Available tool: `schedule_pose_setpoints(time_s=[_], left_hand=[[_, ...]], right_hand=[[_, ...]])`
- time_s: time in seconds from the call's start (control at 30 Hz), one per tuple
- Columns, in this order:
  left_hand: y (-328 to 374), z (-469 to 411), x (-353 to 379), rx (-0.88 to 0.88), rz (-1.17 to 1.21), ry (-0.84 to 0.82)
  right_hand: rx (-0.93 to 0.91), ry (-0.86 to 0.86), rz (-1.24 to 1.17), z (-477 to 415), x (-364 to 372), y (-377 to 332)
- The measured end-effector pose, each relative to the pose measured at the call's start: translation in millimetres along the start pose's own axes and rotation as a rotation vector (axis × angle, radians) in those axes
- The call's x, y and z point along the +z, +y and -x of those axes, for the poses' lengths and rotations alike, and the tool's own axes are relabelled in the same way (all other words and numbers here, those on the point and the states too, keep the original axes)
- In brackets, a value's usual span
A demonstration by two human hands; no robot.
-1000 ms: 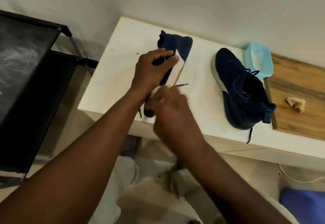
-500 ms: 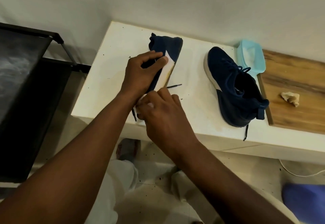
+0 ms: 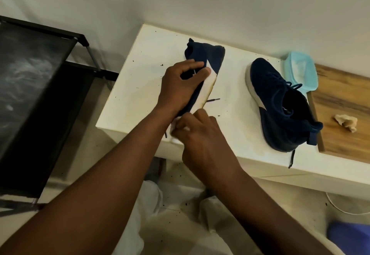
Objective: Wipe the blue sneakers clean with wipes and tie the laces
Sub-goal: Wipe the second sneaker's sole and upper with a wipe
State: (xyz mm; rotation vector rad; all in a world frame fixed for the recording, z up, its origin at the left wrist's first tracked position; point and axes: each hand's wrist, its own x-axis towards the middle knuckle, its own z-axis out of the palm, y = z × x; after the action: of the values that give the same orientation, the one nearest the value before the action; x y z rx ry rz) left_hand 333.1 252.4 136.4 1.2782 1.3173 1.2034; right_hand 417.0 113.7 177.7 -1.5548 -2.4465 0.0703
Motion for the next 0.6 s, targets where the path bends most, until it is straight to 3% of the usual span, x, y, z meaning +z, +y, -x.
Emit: schedule_pose_setpoints(time_s=[0.1, 0.23, 0.3, 0.47, 0.6], left_hand=[[0, 1, 1, -0.001, 0.009, 0.001], [2, 4, 8, 0.026, -0.005, 0.01], [3, 5, 12, 0.041, -0.023, 0.02], [5, 6, 13, 0.049, -0.048, 0.043], [2, 8, 19, 0.06, -0.057, 0.033]], right_hand=[[-0.01, 0.067, -0.05, -9, -5, 15], [0.167, 0.231, -0.111, -21, -24, 56], [0.165, 0.216, -0.146, -14, -19, 48], [-0.041, 0.063, -0.104, 6, -7, 25], [0.142, 0.24, -0.09, -22, -18, 65]])
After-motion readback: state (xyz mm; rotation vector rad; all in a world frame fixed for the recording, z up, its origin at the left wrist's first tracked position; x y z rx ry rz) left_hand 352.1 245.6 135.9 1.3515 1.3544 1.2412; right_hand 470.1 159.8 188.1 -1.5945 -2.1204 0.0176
